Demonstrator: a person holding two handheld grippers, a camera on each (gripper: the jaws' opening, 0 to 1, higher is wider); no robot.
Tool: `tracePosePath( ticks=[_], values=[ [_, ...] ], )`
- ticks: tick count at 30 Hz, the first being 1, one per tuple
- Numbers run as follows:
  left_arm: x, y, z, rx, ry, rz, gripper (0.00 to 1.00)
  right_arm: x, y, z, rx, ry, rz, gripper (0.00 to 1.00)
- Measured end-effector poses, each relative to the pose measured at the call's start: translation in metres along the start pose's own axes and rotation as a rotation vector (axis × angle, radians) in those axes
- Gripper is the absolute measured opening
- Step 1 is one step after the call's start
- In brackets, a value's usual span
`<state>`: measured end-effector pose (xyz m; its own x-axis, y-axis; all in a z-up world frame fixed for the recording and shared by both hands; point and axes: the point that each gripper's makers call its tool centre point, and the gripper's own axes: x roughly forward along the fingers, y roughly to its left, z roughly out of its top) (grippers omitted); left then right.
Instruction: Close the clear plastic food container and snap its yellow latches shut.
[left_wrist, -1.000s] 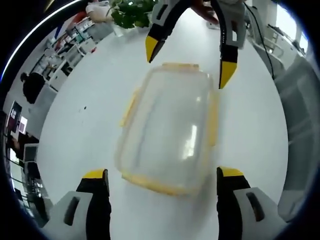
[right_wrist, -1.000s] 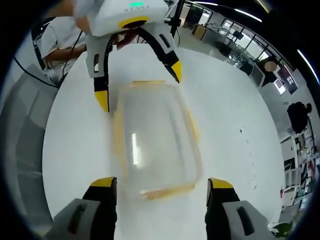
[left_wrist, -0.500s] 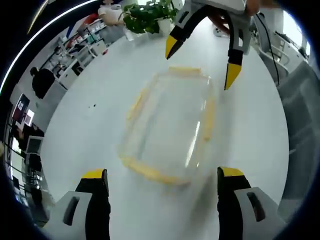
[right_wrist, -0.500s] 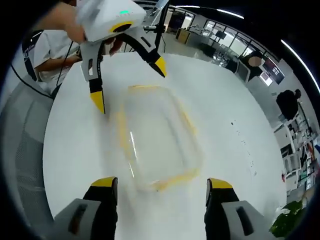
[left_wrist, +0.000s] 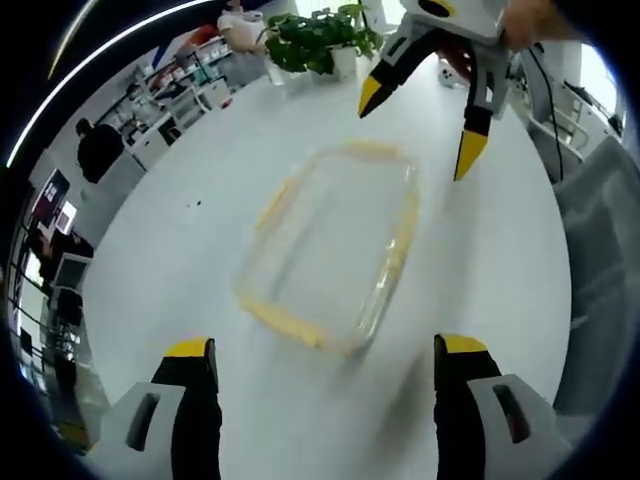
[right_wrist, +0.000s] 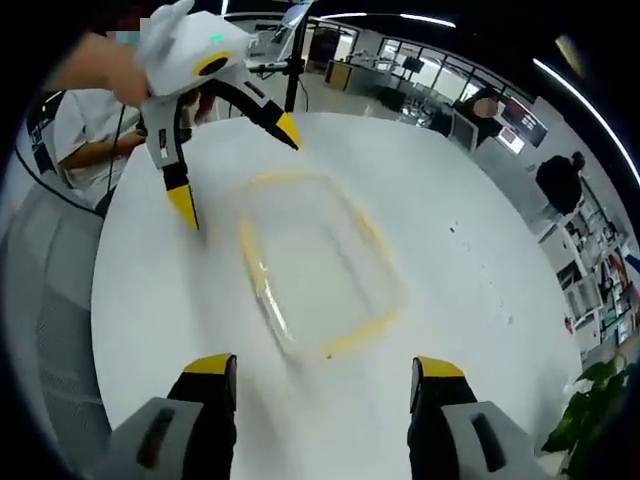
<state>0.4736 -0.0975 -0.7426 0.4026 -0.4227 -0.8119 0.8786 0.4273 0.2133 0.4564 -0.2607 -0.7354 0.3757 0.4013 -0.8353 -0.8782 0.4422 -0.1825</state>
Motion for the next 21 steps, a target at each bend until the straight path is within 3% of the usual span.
tracePosePath(
  ticks=[12,21],
  values=[
    [-0.01,-0.01,-0.005,-0.074,-0.036,0.024,0.86,-0.011,0.011,-0.004,0.053,-0.051,-0.025,0.69],
    [-0.013,-0.018,-0.014,-0.11,-0.056,0.034,0.86,-0.017,0.018,-0.016,0.078,-0.072,-0.056,0.7]
  ],
)
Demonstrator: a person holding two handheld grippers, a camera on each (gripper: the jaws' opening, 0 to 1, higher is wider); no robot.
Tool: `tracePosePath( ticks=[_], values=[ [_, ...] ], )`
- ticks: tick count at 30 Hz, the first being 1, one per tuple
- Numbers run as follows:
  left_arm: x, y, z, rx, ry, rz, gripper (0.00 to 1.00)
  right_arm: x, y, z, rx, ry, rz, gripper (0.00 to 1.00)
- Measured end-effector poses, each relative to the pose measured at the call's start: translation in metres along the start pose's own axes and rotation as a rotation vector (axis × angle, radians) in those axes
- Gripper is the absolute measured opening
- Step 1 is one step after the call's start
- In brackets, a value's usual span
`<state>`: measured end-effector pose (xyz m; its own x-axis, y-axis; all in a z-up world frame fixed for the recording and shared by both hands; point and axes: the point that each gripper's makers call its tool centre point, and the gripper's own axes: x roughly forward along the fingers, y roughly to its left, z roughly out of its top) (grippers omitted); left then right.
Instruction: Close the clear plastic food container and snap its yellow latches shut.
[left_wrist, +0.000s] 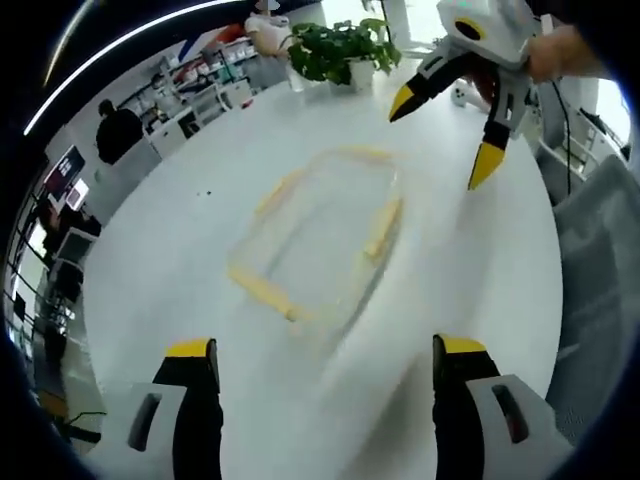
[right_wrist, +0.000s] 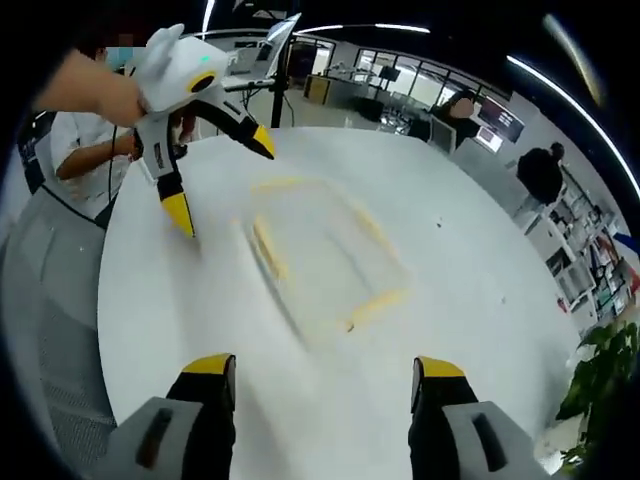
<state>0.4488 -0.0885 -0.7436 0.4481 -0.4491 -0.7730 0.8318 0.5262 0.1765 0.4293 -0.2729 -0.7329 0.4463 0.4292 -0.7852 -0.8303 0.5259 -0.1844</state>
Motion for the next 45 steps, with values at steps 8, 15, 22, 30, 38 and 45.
tracePosePath(
  ticks=[8,15,22,30,38,45],
  values=[
    [-0.006,-0.006,-0.006,-0.03,-0.028,0.015,0.86,-0.007,0.006,-0.006,0.026,-0.028,-0.015,0.69],
    [-0.013,-0.016,-0.007,-0.062,-0.071,0.02,0.84,-0.016,0.013,-0.004,0.052,-0.067,-0.038,0.69],
    [-0.023,-0.024,-0.014,-0.091,-0.091,0.044,0.84,-0.022,0.024,-0.01,0.079,-0.099,-0.06,0.7],
    [-0.034,-0.033,-0.021,-0.113,-0.137,0.067,0.86,-0.03,0.034,-0.019,0.109,-0.139,-0.099,0.71],
    [-0.041,-0.048,-0.035,-0.131,-0.153,0.066,0.85,-0.039,0.043,-0.027,0.148,-0.168,-0.128,0.73],
    [-0.053,-0.055,-0.034,-0.169,-0.21,0.078,0.86,-0.049,0.048,-0.027,0.193,-0.21,-0.164,0.75]
  ],
)
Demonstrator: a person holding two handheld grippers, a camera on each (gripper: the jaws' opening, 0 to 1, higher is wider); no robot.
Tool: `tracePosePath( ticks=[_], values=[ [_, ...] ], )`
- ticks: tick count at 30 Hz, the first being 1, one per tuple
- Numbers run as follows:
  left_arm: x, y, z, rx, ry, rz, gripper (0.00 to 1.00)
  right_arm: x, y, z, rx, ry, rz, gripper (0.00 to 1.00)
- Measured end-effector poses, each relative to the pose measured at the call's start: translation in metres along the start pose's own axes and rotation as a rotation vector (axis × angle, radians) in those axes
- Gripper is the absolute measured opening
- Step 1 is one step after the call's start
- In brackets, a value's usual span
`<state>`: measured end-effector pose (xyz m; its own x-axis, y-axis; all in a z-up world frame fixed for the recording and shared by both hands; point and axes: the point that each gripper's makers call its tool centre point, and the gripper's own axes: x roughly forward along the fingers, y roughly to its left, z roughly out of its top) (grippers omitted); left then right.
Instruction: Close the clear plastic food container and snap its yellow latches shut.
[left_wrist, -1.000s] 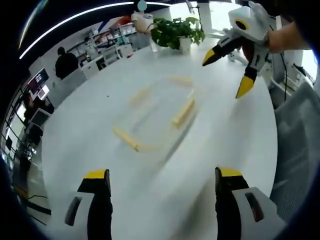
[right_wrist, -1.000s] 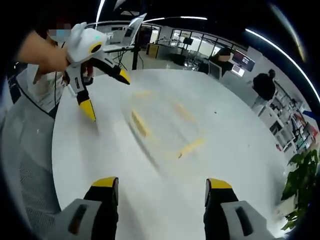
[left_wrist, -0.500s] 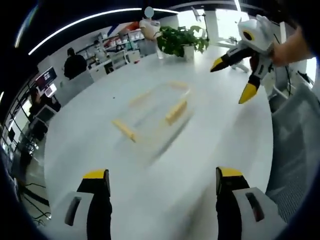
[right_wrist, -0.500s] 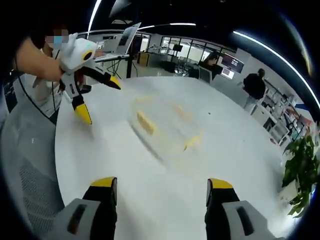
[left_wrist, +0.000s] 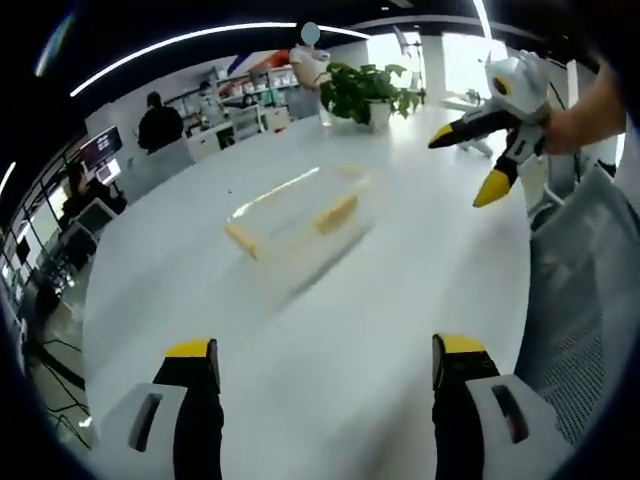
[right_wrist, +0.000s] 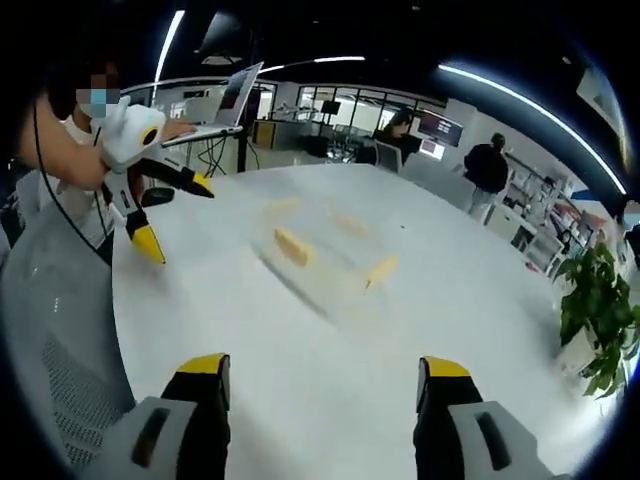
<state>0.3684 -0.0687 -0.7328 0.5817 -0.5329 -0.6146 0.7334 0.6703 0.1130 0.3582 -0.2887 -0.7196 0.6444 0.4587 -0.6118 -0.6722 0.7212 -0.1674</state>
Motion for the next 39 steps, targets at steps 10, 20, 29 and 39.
tracePosePath(
  ticks=[10,20,29,39],
  values=[
    [-0.018,-0.006,-0.003,-0.033,-0.041,0.022,0.89,-0.016,0.004,-0.012,0.05,-0.026,-0.028,0.76],
    [-0.037,-0.002,-0.006,-0.089,-0.088,0.067,0.91,-0.037,0.0,-0.024,0.101,-0.042,-0.075,0.75],
    [-0.054,-0.008,-0.019,-0.134,-0.092,0.075,0.92,-0.05,0.002,-0.032,0.141,-0.045,-0.09,0.75],
    [-0.061,-0.012,-0.024,-0.178,-0.113,0.086,0.92,-0.055,0.013,-0.041,0.167,-0.036,-0.094,0.74]
  ],
)
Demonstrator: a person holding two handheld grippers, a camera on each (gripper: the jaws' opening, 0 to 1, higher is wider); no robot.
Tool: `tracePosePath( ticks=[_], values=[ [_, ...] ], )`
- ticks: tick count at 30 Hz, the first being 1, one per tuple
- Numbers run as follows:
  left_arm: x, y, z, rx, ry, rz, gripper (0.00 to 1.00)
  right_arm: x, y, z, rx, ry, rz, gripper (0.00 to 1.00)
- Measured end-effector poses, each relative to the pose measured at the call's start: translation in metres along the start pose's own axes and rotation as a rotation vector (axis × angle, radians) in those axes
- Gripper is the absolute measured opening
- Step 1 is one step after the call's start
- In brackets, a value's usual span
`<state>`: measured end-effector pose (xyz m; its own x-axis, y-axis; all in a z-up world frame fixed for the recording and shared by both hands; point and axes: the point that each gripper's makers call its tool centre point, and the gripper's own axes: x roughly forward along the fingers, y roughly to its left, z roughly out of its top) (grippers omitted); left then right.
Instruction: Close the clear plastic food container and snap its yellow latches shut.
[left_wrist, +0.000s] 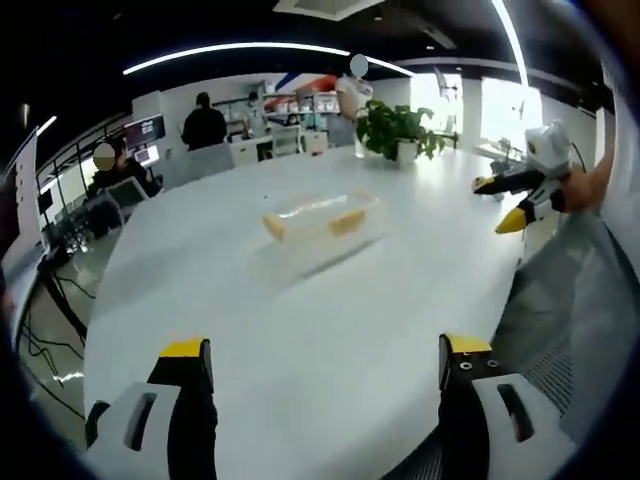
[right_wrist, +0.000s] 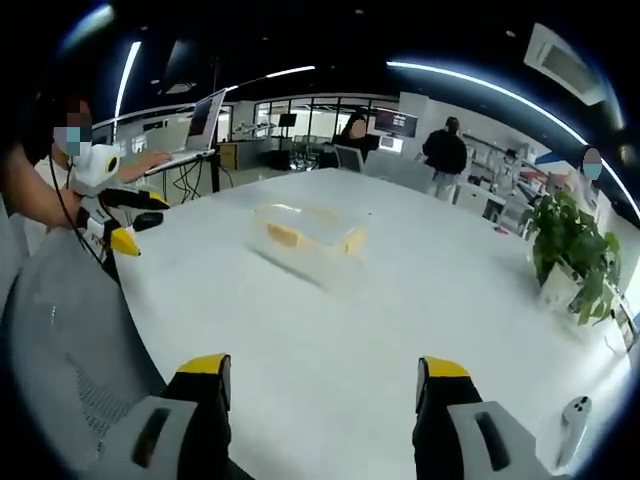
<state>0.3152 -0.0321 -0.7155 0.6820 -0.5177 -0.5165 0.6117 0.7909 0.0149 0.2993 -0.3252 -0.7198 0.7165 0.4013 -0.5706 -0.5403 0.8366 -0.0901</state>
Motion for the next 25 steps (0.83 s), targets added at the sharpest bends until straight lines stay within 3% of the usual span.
tracePosePath(
  ticks=[9,19,25],
  values=[
    [-0.002,0.001,-0.011,-0.027,0.028,0.009,0.9,0.0,0.0,-0.002,0.019,-0.006,0.006,0.73],
    [-0.001,-0.002,-0.009,-0.017,0.02,0.0,0.9,0.002,0.005,-0.003,-0.035,0.01,0.013,0.72],
    [-0.001,-0.001,-0.01,-0.015,0.025,0.008,0.9,0.001,0.002,-0.005,-0.022,0.013,0.006,0.72]
  ],
)
